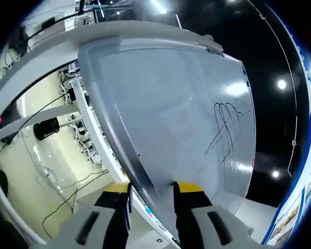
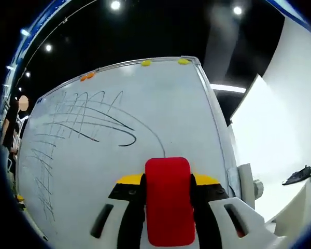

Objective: Wipe the writing off the whiteboard with the eraser

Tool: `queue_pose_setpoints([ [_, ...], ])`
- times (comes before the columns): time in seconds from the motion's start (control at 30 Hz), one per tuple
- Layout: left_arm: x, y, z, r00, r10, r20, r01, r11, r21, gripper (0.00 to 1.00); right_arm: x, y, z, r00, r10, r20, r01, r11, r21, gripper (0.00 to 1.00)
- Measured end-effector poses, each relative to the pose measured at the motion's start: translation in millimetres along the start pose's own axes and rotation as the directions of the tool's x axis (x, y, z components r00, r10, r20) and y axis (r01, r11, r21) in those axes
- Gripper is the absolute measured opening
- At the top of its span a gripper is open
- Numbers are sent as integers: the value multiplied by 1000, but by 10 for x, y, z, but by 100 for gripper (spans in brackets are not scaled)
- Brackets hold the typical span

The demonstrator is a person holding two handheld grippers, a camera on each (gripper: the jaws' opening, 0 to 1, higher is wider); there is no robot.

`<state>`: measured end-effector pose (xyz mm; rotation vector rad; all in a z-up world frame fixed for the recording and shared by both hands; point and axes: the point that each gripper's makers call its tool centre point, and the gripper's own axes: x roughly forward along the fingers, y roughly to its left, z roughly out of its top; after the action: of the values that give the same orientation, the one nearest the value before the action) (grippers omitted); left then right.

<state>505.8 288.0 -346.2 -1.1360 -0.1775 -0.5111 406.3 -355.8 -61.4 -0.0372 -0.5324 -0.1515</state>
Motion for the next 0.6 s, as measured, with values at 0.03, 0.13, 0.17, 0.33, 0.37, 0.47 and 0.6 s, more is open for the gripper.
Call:
queue_pose_setpoints([
  [0.03, -1, -5, -5, 1000, -1, -1, 1, 1000, 0, 34, 6, -5, 14, 1000, 0, 0, 0, 1000, -2, 36],
  [0.13, 4, 15, 5, 1000, 0, 4, 0, 1000, -3, 34, 42, -15, 80, 1000, 0, -1, 0, 1000, -3, 36],
  [0.17, 10, 31, 15, 1000, 1, 6, -1, 1000, -5, 34, 55, -12, 107, 1000, 0, -3, 0, 1000, -6, 36],
  [0.33, 23, 72, 40, 1000, 1, 3, -1, 1000, -6, 34, 96, -17, 177, 1000, 3, -15, -4, 1000, -24, 36],
  [0.37, 22, 72, 39, 1000, 2, 3, -2, 1000, -7, 34, 97, -17, 186, 1000, 3, -15, -4, 1000, -24, 36],
  [0.47, 17, 64, 35, 1000, 2, -3, -2, 1000, -8, 34, 126, -30, 234, 1000, -2, -18, 1, 1000, -13, 36],
  [0.6, 11, 57, 28, 1000, 3, -7, -3, 1000, -8, 34, 186, -61, 295, 1000, 0, -17, 0, 1000, -14, 36],
])
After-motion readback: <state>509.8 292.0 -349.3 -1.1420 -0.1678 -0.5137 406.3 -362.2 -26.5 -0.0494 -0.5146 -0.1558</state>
